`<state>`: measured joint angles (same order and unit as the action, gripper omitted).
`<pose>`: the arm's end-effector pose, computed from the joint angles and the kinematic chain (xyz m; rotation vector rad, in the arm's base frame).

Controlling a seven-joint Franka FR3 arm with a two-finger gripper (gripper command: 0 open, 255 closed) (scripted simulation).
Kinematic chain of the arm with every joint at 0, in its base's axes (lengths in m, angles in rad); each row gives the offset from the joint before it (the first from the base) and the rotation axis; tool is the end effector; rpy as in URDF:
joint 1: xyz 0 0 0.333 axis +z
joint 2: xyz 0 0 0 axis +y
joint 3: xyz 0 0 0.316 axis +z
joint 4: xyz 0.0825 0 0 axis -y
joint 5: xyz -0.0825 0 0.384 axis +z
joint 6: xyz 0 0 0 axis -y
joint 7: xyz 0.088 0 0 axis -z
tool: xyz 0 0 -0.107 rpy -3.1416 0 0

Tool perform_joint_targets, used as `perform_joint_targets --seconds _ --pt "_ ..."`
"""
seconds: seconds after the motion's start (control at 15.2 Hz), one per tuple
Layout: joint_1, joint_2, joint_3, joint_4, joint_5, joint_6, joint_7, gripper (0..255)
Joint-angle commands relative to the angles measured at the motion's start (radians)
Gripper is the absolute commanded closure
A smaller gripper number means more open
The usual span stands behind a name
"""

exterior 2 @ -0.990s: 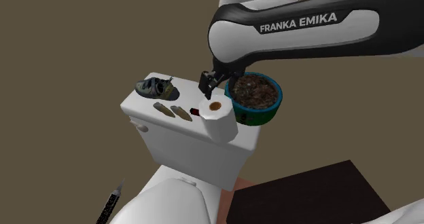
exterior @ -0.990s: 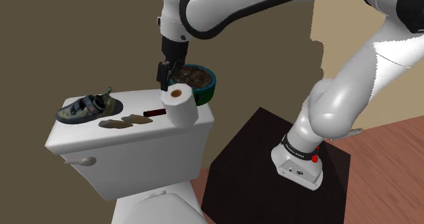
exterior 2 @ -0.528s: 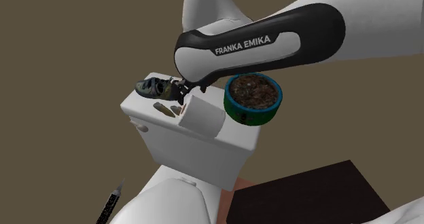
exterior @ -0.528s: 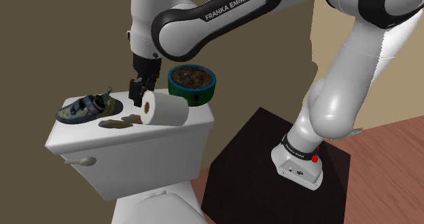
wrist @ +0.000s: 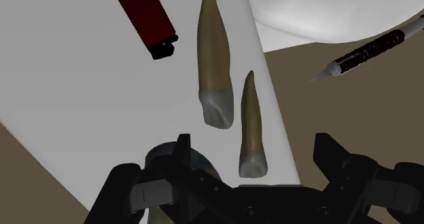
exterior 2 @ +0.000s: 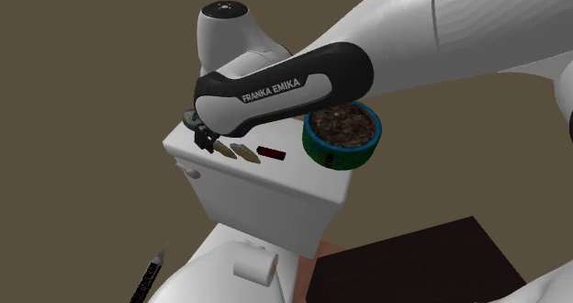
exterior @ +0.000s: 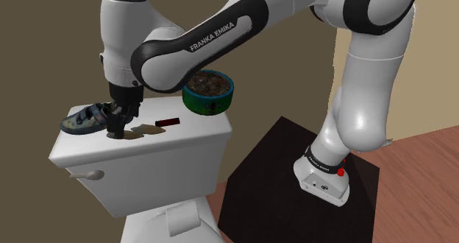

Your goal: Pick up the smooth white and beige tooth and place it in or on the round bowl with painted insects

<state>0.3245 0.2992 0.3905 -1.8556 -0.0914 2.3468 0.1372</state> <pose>0.4977 0.4080 0.3928 -2.8676 -0.8980 -0.2732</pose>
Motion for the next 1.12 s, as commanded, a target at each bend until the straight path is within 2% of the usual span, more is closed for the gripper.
perform_joint_targets --seconds 0.0,0.4,0.92,0.99,1.06 --pt "0.012 0.025 -0.001 0.016 -0.015 0.013 0.007 0" --pt "0.029 0.090 -0.015 0.017 -0.048 0.073 0.028 0" --pt "0.029 0.090 -0.015 0.017 -0.048 0.073 0.028 0" --pt "0.029 0.090 -0.015 0.017 -0.048 0.073 0.028 255" --pt "0.029 0.090 -0.015 0.017 -0.048 0.073 0.028 255"
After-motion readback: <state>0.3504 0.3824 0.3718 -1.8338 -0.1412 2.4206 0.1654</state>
